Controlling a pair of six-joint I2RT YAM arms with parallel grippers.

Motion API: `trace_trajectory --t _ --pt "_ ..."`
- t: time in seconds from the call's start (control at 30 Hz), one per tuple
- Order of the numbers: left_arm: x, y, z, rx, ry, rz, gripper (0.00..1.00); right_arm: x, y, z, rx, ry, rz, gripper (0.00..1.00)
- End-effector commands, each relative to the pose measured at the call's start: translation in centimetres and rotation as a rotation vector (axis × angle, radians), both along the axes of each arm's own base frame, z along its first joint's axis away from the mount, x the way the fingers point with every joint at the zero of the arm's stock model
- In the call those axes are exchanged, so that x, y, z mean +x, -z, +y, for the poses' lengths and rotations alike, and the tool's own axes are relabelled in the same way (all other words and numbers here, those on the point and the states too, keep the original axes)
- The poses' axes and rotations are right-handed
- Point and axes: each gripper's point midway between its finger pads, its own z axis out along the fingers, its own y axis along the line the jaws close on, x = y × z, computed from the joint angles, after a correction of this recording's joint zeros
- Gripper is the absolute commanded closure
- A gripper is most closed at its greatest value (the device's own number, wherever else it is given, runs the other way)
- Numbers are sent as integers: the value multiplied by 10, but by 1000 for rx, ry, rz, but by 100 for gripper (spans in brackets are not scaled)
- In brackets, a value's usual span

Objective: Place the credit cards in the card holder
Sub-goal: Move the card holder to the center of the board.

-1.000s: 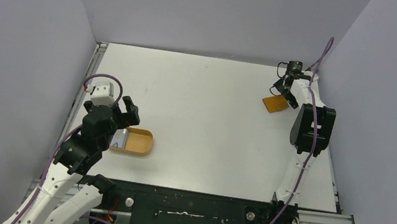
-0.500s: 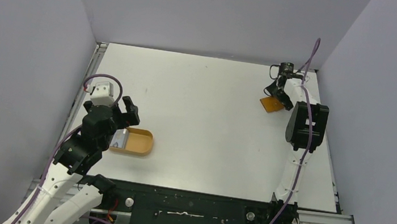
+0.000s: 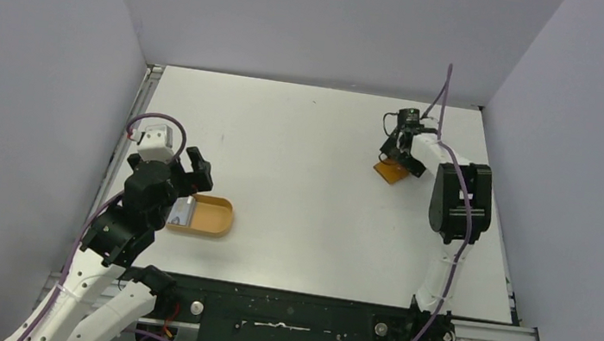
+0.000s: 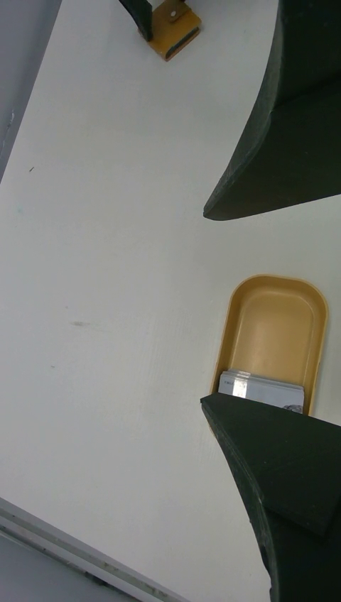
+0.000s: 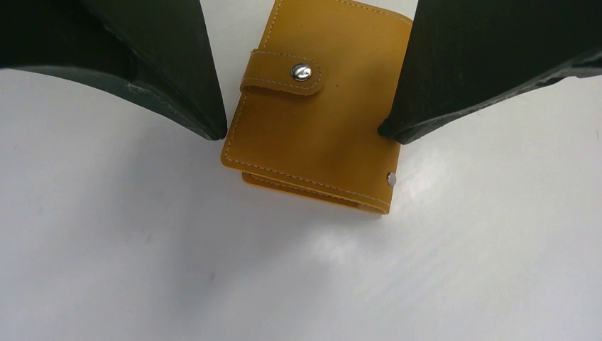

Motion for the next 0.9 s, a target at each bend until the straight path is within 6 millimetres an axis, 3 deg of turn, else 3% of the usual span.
trace_trajectory --t 0.0,0.13,0.37,0.47,0.67,0.73,0.87 --pt "4 -19 -7 -37 22 -54 9 -60 11 41 23 -146 94 13" --pt "4 -17 -11 -42 37 -48 9 -106 12 74 28 -236 99 13" --pt "7 -13 -25 -50 98 -29 9 -174 -7 122 -14 -401 79 13" --pt "10 -10 -34 -52 137 -18 9 -181 -21 127 18 -418 50 12" --pt "13 -8 -48 -58 208 -9 3 -178 -76 133 52 -497 -53 7" --pt "12 -8 -58 -70 260 -8 3 -181 -79 132 83 -510 -60 6" --pt "9 -8 -79 -186 321 4 3 -176 -66 138 276 -504 -75 11"
